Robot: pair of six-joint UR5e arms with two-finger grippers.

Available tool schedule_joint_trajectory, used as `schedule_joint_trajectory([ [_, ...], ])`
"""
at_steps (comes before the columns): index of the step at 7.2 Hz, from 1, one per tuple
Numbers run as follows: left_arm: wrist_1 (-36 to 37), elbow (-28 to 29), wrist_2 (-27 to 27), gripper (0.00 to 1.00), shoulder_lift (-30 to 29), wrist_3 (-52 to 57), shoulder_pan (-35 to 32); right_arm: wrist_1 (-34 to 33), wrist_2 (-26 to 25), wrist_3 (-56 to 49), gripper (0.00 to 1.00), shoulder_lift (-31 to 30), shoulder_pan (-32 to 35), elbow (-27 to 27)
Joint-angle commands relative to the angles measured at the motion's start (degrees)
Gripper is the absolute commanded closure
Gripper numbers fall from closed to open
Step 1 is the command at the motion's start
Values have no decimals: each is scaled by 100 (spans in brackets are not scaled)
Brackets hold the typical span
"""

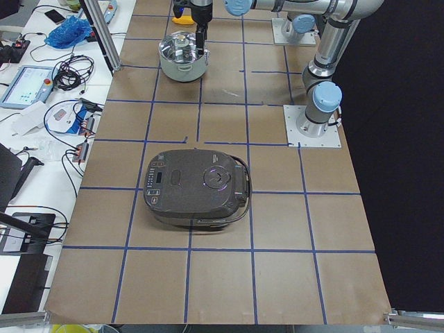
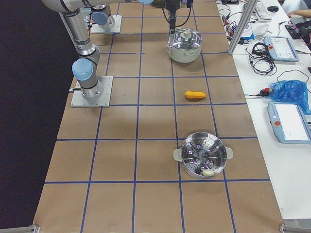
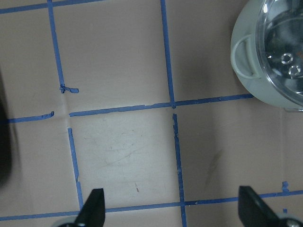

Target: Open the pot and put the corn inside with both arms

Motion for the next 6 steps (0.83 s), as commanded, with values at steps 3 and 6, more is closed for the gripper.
schedule_joint_trajectory([
  [3, 958, 994, -157, 0, -1452, -1669, -1268, 58, 10, 5, 0, 13, -20, 18],
  [6, 1135, 1727, -157, 0, -2405, -2684, -1931, 49, 36, 31, 0, 5, 31, 9],
])
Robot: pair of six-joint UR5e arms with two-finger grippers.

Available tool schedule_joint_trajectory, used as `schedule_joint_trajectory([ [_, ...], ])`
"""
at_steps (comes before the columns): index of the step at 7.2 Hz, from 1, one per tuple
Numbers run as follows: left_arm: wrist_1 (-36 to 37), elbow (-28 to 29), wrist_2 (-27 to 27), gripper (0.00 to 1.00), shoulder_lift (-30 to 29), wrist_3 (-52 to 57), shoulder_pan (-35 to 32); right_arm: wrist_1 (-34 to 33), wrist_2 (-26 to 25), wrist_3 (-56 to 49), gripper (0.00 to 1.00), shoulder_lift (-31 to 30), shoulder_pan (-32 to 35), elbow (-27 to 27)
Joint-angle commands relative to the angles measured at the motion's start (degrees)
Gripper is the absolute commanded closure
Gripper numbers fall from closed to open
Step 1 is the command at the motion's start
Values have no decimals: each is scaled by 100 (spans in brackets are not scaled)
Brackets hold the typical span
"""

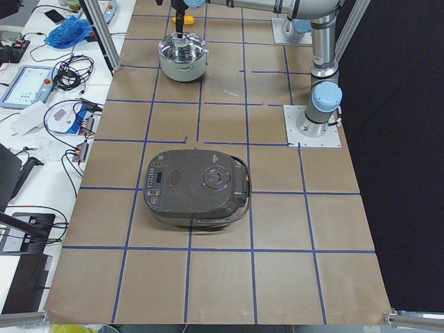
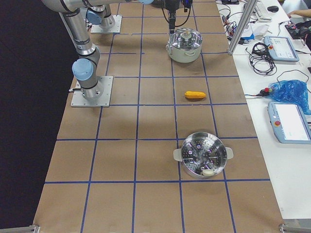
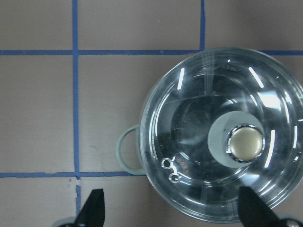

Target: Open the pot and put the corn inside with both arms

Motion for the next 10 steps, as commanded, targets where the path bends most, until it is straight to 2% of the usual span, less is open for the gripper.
schedule_joint_trajectory([
  [1, 310, 191, -32, 0, -463, -470, -351, 8, 2, 23, 0, -9, 12, 5],
  [4, 627, 183, -41, 0, -850, -779, -562, 165, 2, 58, 0, 0, 12, 75],
  [5, 619, 139, -41, 0, -965, -770, -572, 462, -16, 58, 0, -9, 21, 49],
  [6, 636, 156, -32, 0, -1018, -770, -572, 700, -16, 58, 0, 0, 12, 101],
  [8, 637, 148, -32, 1, -1027, -726, -581, 711, -24, 50, 0, 8, 12, 49],
  [9, 698, 147, -32, 14, -1027, -682, -581, 702, 10, 50, 0, 9, -5, -12],
  [10, 724, 139, -32, 50, -1018, -682, -572, 702, 28, 50, 0, 17, -32, -21],
])
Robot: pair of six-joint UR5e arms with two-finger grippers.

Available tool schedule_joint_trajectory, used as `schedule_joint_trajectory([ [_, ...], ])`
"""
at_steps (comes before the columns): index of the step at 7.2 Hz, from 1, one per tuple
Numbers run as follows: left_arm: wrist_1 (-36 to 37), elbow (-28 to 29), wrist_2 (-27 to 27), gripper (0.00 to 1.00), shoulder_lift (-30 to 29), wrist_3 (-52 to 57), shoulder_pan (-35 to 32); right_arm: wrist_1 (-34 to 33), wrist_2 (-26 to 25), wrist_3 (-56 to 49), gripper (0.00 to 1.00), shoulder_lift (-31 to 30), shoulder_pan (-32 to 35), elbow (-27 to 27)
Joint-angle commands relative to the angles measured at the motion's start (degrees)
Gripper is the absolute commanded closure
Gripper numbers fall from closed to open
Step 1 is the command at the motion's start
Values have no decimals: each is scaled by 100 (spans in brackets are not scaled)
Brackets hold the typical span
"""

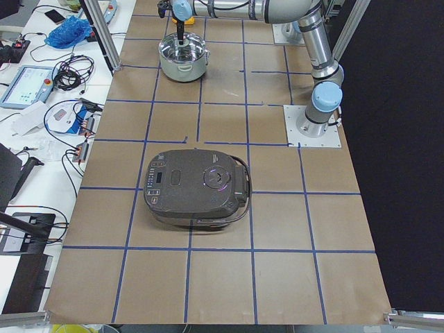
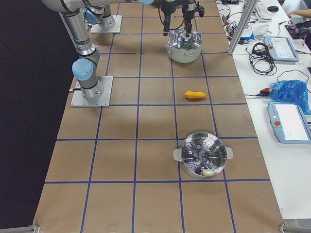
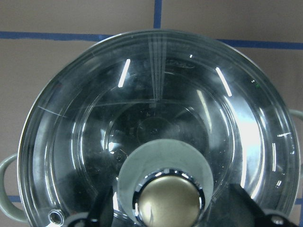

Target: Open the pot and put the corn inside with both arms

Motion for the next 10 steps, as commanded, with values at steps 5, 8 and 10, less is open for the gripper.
schedule_joint_trajectory([
  [5, -178, 89, 27, 86, 518, 123, 50, -1074, 14, -105, 0, 979, -342, -103],
  [8, -732, 46, 36, 85, 1056, 1928, 1302, -2467, -55, -1081, 0, 2192, -772, -110],
  [10, -751, -60, 36, 85, 1084, 3161, 2383, -2730, -222, -1493, 0, 2843, -993, -111],
])
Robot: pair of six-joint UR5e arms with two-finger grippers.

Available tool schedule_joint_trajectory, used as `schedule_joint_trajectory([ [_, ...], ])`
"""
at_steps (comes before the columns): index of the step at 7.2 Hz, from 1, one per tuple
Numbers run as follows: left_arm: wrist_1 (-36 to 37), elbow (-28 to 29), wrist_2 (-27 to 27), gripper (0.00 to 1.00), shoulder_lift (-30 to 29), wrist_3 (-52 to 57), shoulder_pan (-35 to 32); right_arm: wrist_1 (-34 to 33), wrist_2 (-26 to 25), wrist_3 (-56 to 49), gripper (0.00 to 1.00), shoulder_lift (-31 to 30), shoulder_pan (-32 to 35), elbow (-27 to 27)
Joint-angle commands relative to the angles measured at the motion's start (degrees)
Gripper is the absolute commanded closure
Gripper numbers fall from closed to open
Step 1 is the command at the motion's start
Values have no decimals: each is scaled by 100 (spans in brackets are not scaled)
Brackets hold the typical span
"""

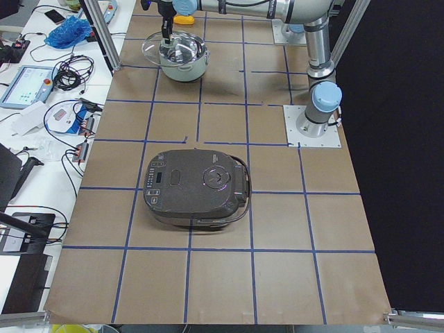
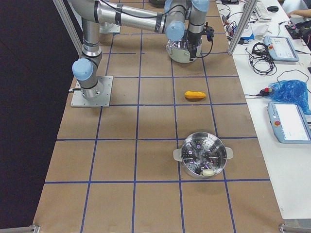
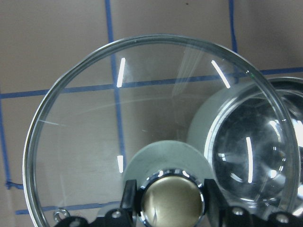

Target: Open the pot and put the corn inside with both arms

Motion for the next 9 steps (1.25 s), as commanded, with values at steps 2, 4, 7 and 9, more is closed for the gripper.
schedule_joint_trajectory([
  [2, 177, -237, -24, 85, -312, 1579, 1230, -1299, -387, -471, 0, 1071, -330, 74],
  [4, 923, -614, 11, 84, -690, 1608, 1276, -1504, -397, -543, 11, 1145, -427, 380],
  [7, 1382, -1088, -6, 81, -1210, 1538, 1276, -1893, -397, -543, 64, 1311, -427, 611],
  [9, 1883, -1441, 20, 41, -1193, 1591, 1276, -1787, -397, -534, 93, 1137, -392, 488],
])
